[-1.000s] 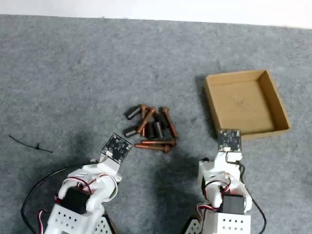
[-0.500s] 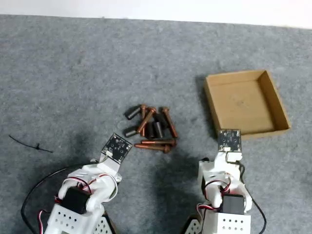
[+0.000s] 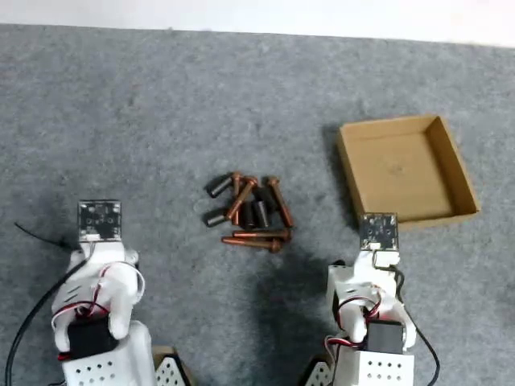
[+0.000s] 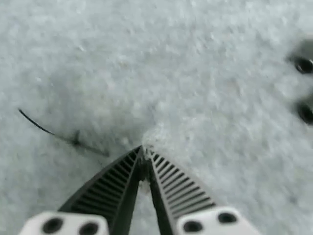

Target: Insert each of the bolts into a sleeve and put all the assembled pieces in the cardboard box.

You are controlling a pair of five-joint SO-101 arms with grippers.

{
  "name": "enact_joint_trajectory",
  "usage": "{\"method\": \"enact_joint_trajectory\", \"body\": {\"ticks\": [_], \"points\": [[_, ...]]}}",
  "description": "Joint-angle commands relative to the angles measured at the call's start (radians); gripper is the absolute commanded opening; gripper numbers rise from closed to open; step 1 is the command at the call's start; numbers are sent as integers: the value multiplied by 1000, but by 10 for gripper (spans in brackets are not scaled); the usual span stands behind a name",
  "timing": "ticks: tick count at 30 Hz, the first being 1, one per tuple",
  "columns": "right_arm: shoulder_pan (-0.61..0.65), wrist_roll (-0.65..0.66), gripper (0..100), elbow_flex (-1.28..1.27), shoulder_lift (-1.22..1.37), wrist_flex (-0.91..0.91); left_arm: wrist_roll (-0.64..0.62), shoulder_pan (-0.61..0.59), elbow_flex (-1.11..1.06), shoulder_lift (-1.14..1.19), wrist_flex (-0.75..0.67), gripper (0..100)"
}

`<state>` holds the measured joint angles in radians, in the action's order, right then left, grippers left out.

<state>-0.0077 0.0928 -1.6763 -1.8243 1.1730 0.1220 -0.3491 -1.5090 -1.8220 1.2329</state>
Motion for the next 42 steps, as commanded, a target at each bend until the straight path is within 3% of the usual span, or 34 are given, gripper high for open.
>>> {"method": "enact_joint_trajectory", "body": {"ticks": [1, 6, 10, 15, 18, 24, 29, 32, 34, 38, 42], "points": [[21, -8, 304, -140, -12, 2, 9, -39, -35, -2, -224, 11], [22, -8, 304, -140, -13, -58, 176, -36, 22, -2, -322, 11], [18, -3, 304, -139, -13, -99, 97, 1, 145, 2, -322, 11], [16, -3, 304, -137, -13, -30, 60, 136, 366, 56, -275, 50], [16, -3, 304, -137, -13, -15, 55, 225, 463, 234, -262, 103], [13, -2, 304, -137, -12, -13, 29, 343, 624, 797, -262, 83], [-173, -2, 304, -127, -13, -15, -161, 349, 657, 1098, -344, 85], [-297, 8, 304, -58, -13, -18, -195, 354, 576, 1150, -470, 85], [-328, 81, 304, -10, -13, -24, -195, 352, 492, 1150, -577, 84], [-214, 158, 304, 8, -13, -93, -193, 349, 364, 1129, -747, 82], [-33, 155, 303, 44, -10, -128, -193, 349, 352, 1102, -735, 84]]}}
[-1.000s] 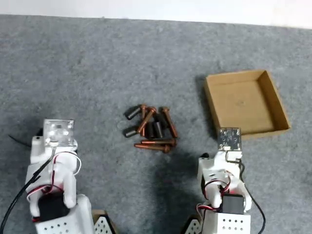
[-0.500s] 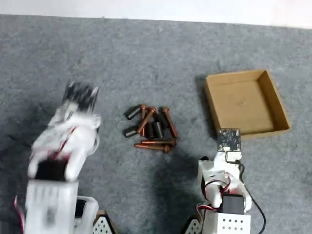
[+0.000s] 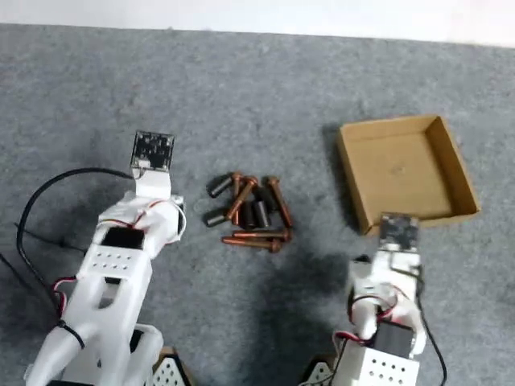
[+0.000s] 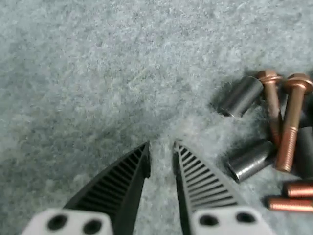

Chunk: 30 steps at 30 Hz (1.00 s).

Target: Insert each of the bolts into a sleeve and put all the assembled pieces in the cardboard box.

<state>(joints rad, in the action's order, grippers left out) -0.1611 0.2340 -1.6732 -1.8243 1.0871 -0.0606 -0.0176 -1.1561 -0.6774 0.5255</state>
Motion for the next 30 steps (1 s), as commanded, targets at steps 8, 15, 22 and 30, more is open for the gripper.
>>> {"method": "enact_joint_trajectory", "body": {"ticks": [8, 15, 22, 30], "points": [[412, -86, 303, 420, 430, -70, -9, 16, -5, -42, -32, 84], [564, -92, 303, 819, 1095, -202, -9, 15, -5, -42, -34, 84], [624, -115, 303, 1168, 1563, -240, -9, 16, -7, -41, -37, 84], [556, -198, 303, 1336, 1860, -242, -9, 16, -8, -41, -43, 84]]}}
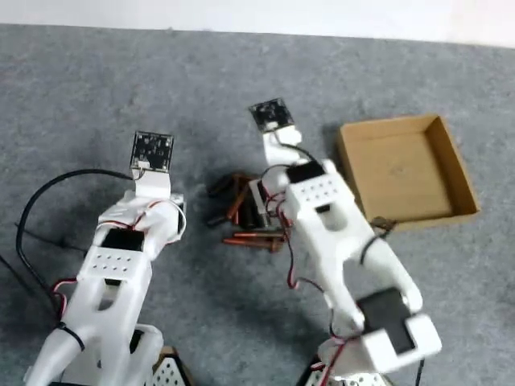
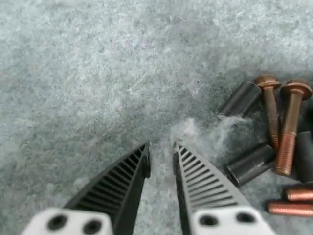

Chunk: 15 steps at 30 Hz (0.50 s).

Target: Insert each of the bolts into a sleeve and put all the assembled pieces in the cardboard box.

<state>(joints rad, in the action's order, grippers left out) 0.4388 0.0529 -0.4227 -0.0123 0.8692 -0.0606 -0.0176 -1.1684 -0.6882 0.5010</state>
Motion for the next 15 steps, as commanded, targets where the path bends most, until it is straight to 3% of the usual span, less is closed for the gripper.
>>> {"method": "enact_joint_trajectory", "body": {"ticks": [1, 15], "points": [[-56, -17, 303, 97, 77, -24, -9, 16, 5, -30, -18, 84], [-18, -18, 303, 188, 266, -44, -9, 16, 4, -30, -17, 84]]}}
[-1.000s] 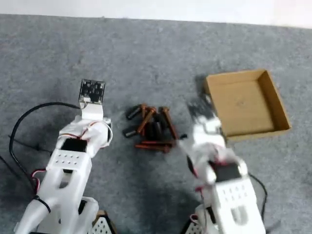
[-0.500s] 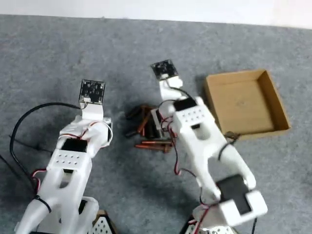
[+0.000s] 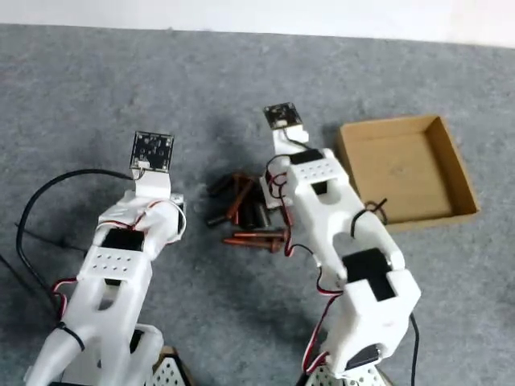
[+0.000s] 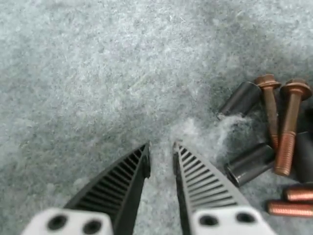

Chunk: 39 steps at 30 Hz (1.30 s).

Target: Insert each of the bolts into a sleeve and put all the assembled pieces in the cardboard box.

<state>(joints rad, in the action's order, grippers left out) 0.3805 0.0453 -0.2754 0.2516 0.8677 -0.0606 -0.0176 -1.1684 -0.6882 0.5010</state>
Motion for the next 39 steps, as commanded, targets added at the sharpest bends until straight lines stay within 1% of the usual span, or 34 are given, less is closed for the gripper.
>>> {"method": "enact_joint_trajectory", "body": {"ticks": [1, 6, 10, 13, 15, 21, 26, 27, 29, 35, 39], "points": [[48, -11, 303, 41, 4, -56, -9, 18, 4, -30, -17, 84], [85, -11, 303, 41, 5, -119, -9, 18, 4, -30, -17, 84], [88, -18, 303, 39, 5, -116, -9, 18, 4, -30, -17, 84], [88, -100, 303, 38, 8, -116, -9, 18, 4, -30, -17, 84], [88, -130, 303, 35, 15, -116, -9, 18, 4, -30, -17, 84], [87, -129, 303, 33, 90, -114, -9, 16, 4, -30, -17, 84], [84, -129, 303, 31, 94, -113, -9, 16, 4, -30, -14, 84], [84, -129, 294, 30, 94, -113, -9, 16, 4, -30, -14, 84], [84, -129, 241, 30, 94, -104, -9, 16, 4, -30, -14, 84], [79, -129, 4, 30, 101, -91, -9, 16, 4, -30, -14, 84], [35, -129, 3, 28, 101, -85, -9, 16, 4, -30, -14, 84]]}}
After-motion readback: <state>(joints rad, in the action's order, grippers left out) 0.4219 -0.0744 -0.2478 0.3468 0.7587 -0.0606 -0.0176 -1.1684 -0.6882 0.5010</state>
